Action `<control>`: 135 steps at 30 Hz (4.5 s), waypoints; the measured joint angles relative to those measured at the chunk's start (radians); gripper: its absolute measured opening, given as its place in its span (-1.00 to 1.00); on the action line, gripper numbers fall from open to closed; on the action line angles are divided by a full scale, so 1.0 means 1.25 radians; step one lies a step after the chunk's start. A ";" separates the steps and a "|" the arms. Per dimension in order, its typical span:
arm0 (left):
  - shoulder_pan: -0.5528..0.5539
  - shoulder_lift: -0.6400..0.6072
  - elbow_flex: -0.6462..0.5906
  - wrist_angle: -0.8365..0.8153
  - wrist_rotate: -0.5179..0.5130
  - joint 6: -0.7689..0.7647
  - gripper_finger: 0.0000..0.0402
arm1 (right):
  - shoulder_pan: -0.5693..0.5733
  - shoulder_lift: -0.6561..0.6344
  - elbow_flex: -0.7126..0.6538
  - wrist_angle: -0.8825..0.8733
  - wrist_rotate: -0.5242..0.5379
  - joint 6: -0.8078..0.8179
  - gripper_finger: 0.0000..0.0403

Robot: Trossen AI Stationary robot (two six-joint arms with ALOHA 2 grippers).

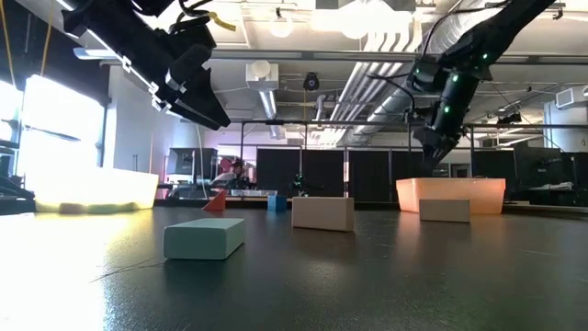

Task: Sort blocks by size
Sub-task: Put the light blue triangular block into the orange bin, then put the yellow square block into the blue bin, then put the light orange rectangular block into the yellow bin

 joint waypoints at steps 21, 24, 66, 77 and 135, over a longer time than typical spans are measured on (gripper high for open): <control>-0.087 0.095 0.000 0.149 0.166 0.279 0.06 | 0.689 -0.061 0.000 0.114 0.036 0.345 -0.23; -0.090 0.152 0.000 0.175 0.283 0.366 0.06 | 0.776 -0.035 0.000 0.150 0.082 0.405 -0.23; -0.692 0.193 0.152 -0.493 0.147 -0.838 0.01 | 0.797 0.218 0.000 0.672 0.137 0.216 -0.23; -0.688 0.226 0.120 -0.408 0.159 -0.894 0.10 | 0.794 0.218 0.000 0.672 0.121 0.194 -0.23; -0.173 0.284 -0.027 0.133 0.078 -0.044 0.33 | 0.908 0.218 -0.001 0.528 0.167 0.399 -0.23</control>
